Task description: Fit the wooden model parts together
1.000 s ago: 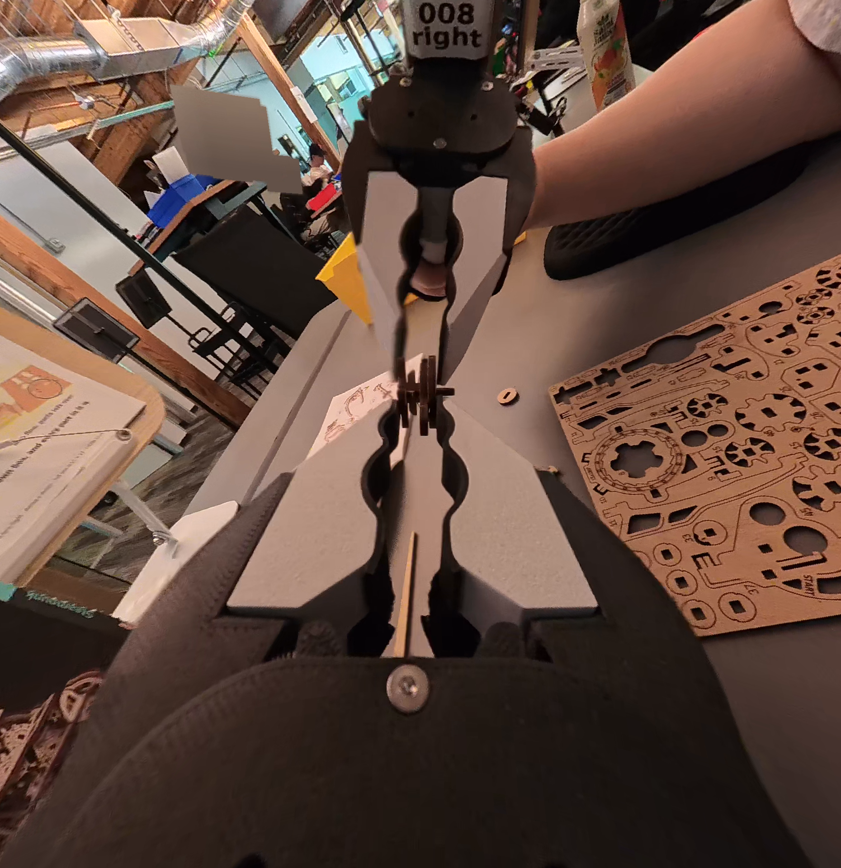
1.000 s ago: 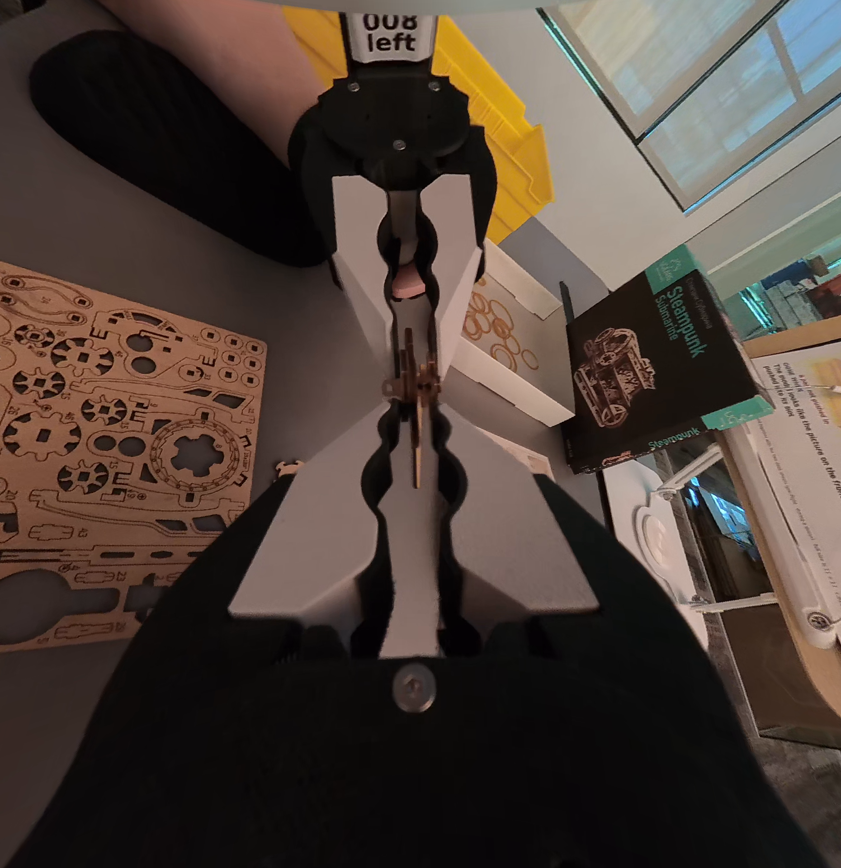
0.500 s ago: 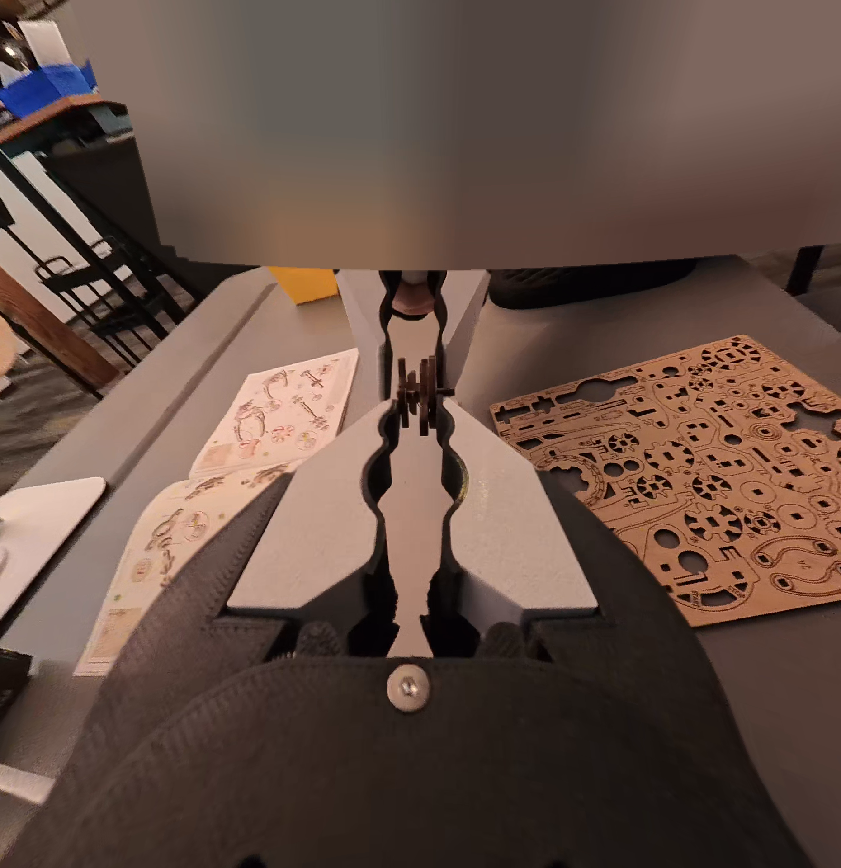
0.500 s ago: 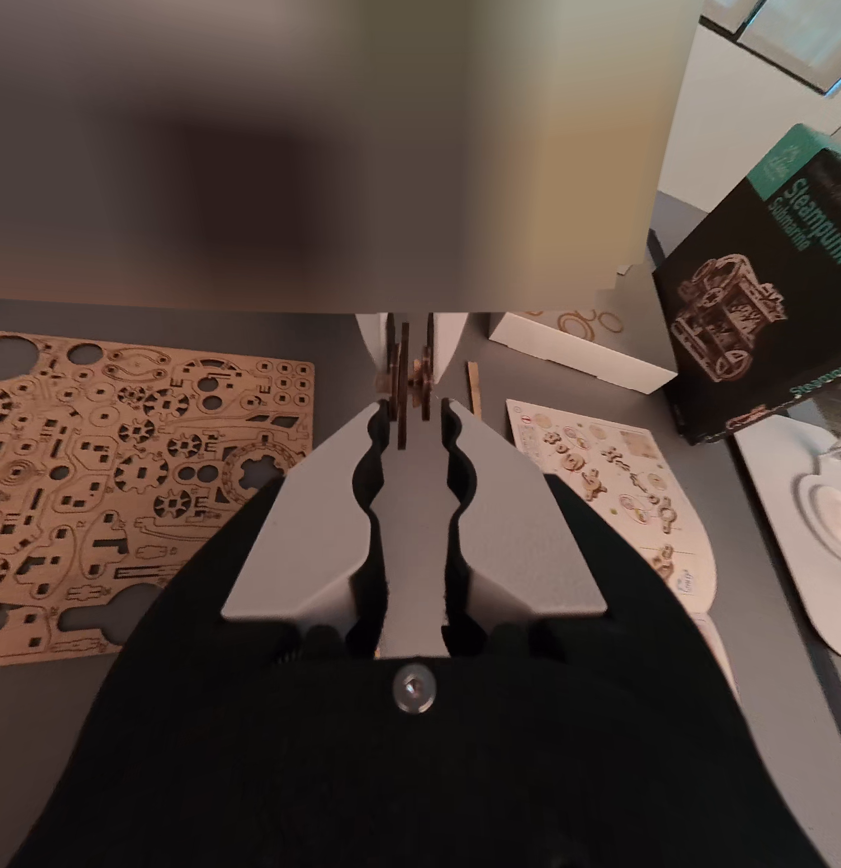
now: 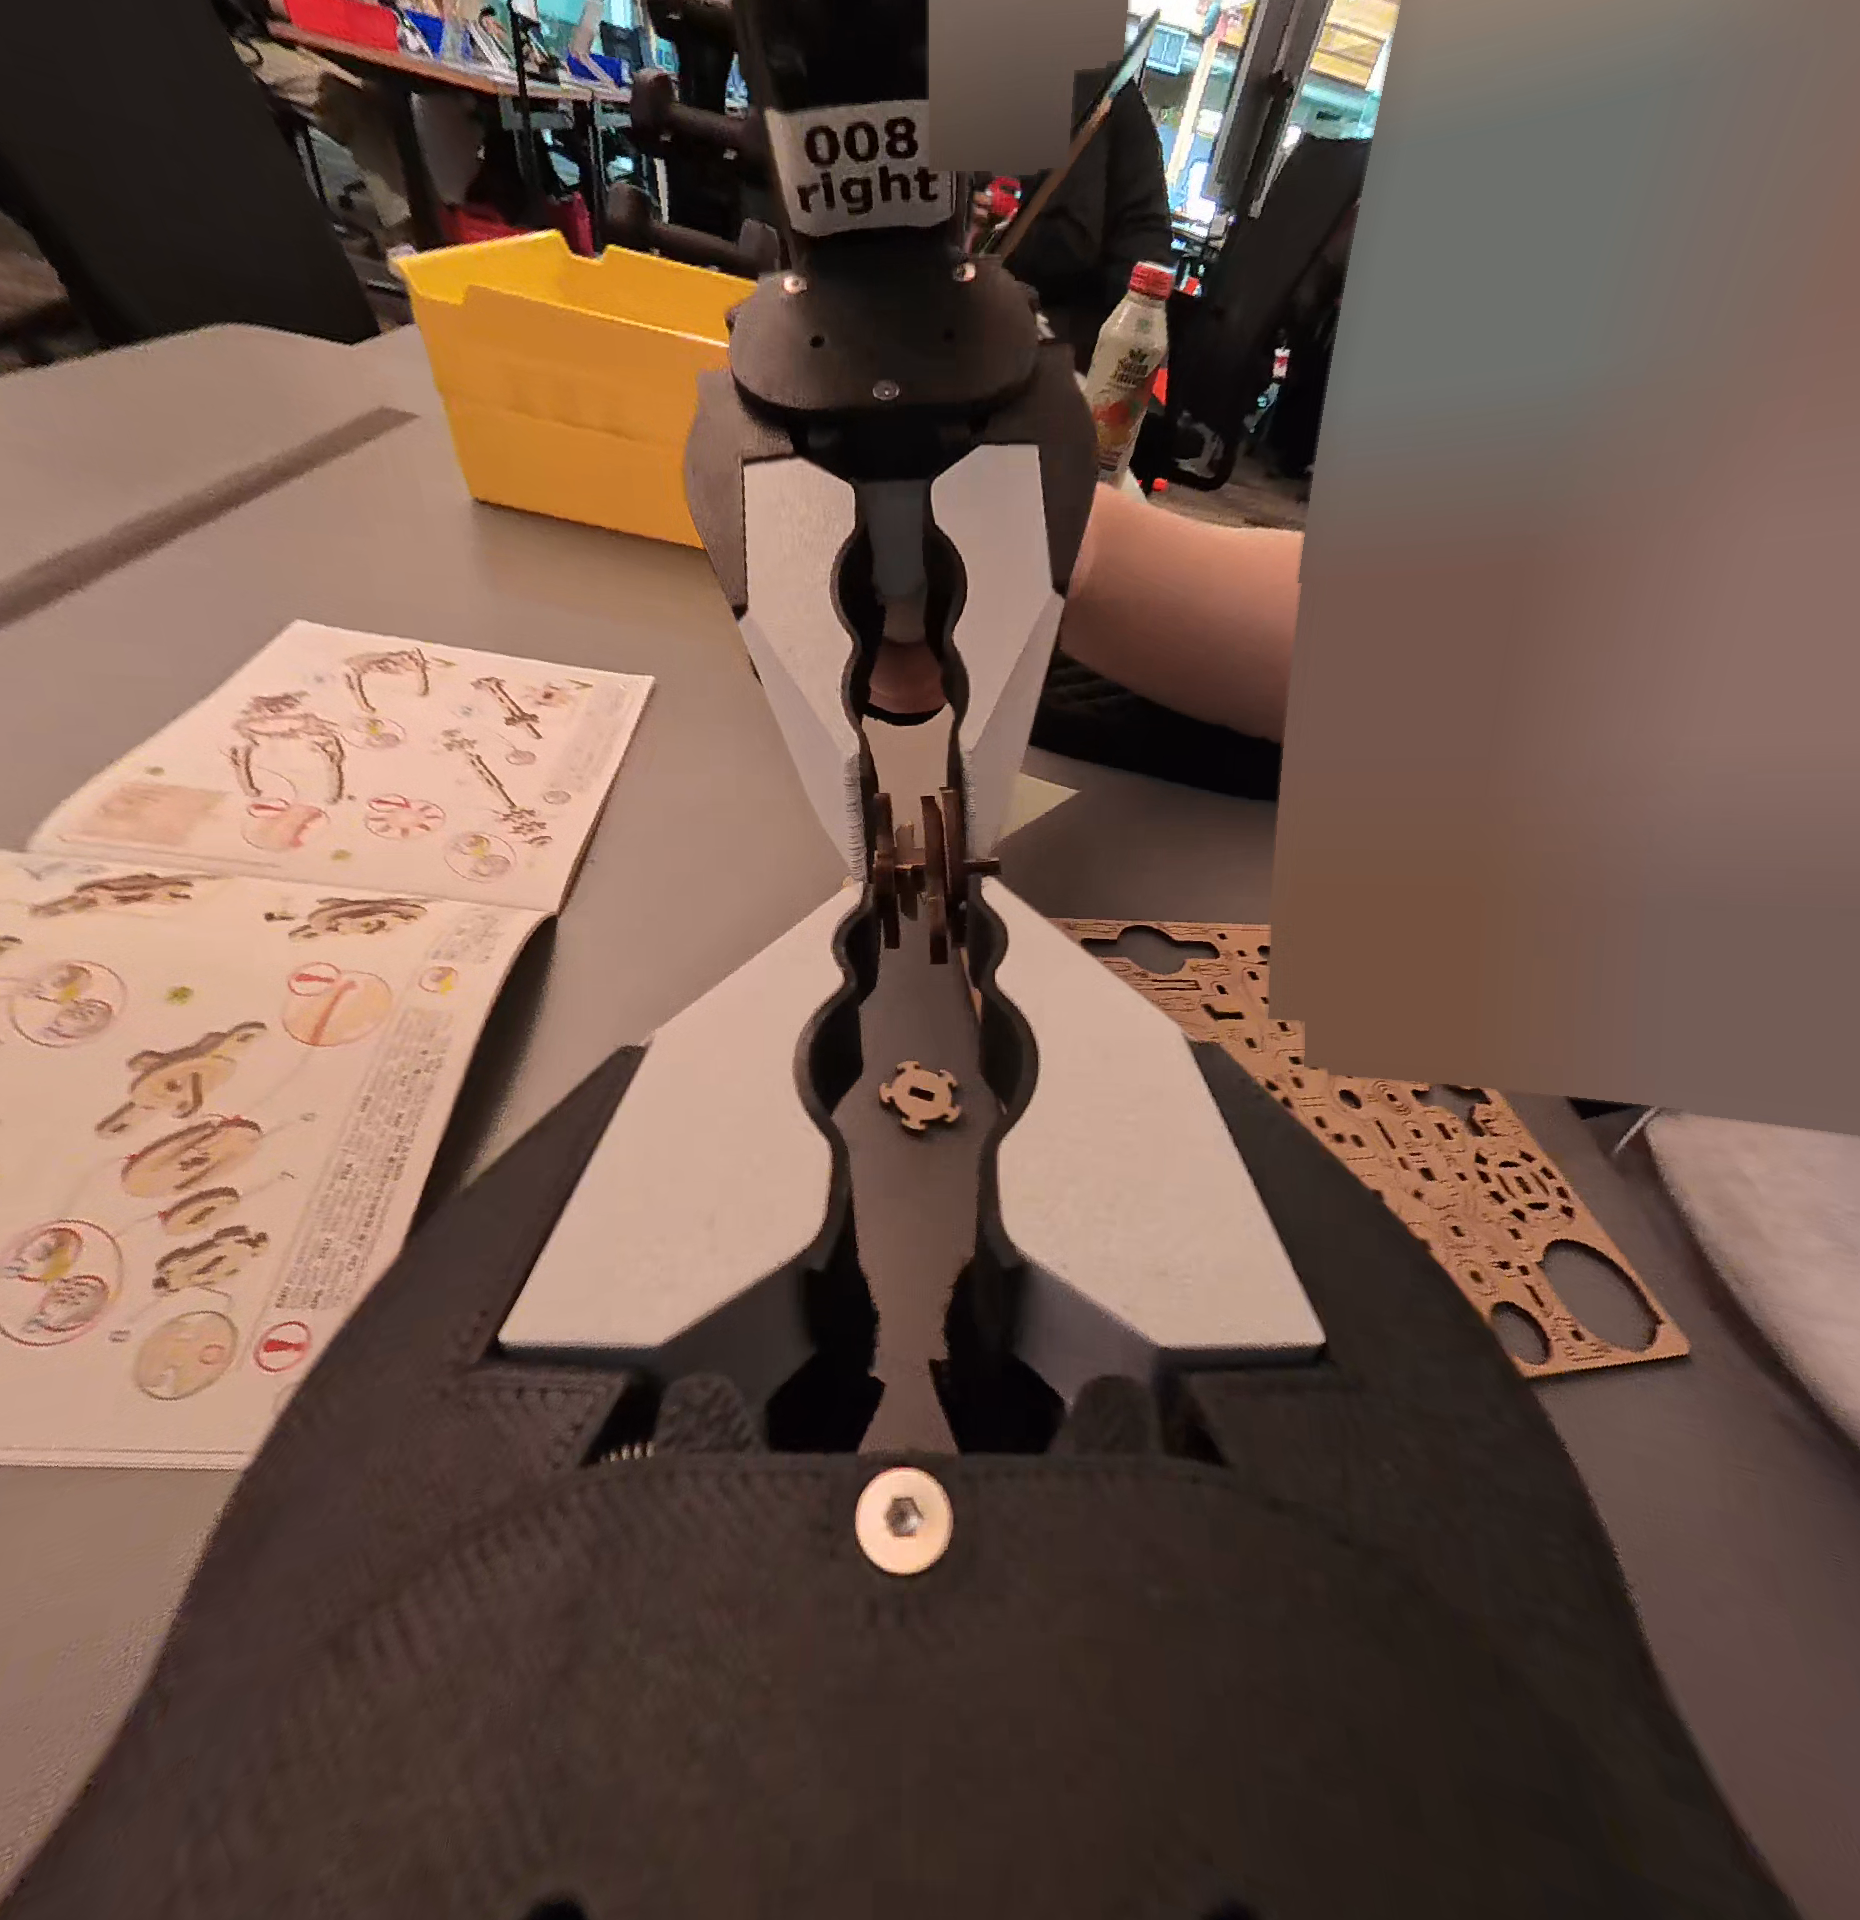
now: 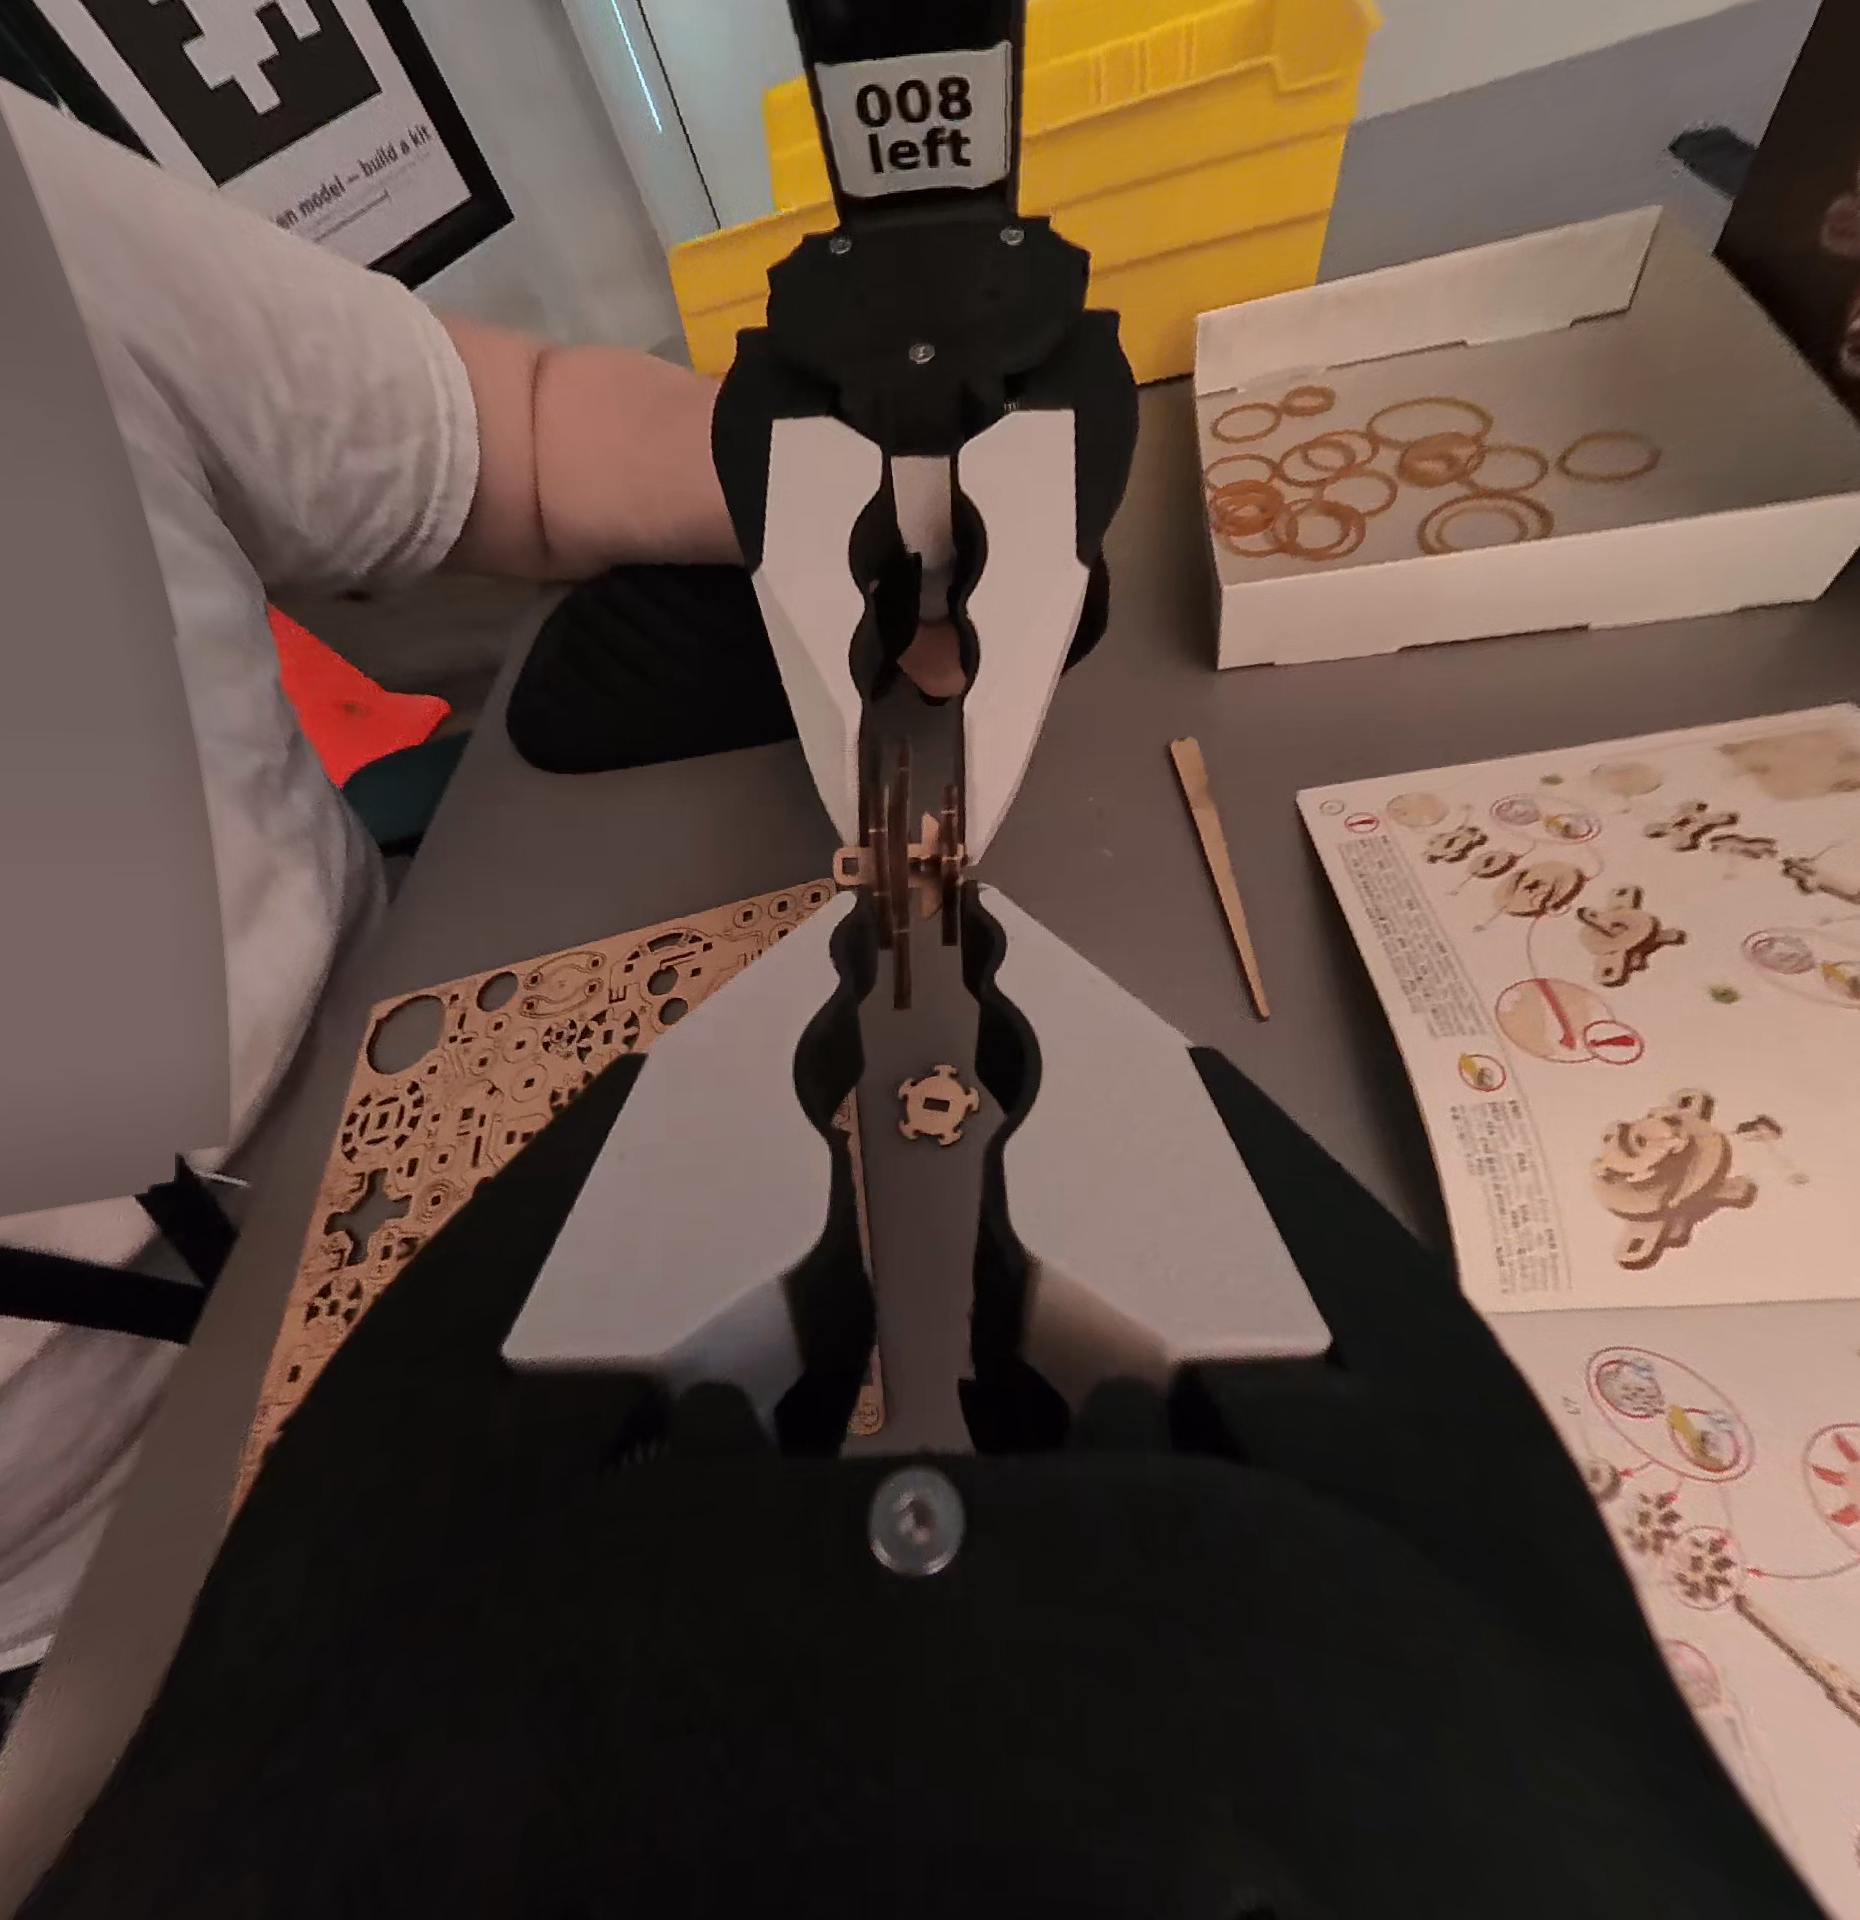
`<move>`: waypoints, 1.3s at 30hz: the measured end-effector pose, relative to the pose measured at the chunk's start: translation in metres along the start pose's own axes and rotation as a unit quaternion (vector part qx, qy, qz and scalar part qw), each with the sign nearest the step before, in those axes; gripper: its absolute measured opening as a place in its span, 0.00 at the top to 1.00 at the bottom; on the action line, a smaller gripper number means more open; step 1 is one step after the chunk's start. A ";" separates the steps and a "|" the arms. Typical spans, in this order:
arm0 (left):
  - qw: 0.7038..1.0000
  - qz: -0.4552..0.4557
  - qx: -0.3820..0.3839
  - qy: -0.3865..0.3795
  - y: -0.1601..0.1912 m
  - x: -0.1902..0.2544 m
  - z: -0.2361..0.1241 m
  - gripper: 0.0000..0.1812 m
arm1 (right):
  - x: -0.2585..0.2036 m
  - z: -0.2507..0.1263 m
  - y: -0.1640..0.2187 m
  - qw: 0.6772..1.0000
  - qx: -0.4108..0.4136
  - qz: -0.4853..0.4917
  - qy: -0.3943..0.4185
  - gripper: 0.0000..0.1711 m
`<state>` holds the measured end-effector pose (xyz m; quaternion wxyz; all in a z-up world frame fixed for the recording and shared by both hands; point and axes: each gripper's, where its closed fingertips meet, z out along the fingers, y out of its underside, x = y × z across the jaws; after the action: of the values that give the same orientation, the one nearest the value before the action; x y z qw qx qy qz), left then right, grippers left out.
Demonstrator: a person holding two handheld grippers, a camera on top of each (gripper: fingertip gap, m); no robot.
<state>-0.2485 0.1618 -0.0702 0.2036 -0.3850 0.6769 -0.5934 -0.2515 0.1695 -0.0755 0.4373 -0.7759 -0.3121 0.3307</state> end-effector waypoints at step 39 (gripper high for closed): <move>0.977 -0.205 0.027 0.045 -0.003 -0.017 -0.003 0.90 | 0.011 0.000 0.001 0.980 0.034 0.187 -0.058 0.91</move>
<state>-0.2395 0.1771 -0.0696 0.0574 -0.4828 0.5757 -0.6574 -0.2445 0.1774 -0.0792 0.3752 -0.7849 -0.1744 0.4612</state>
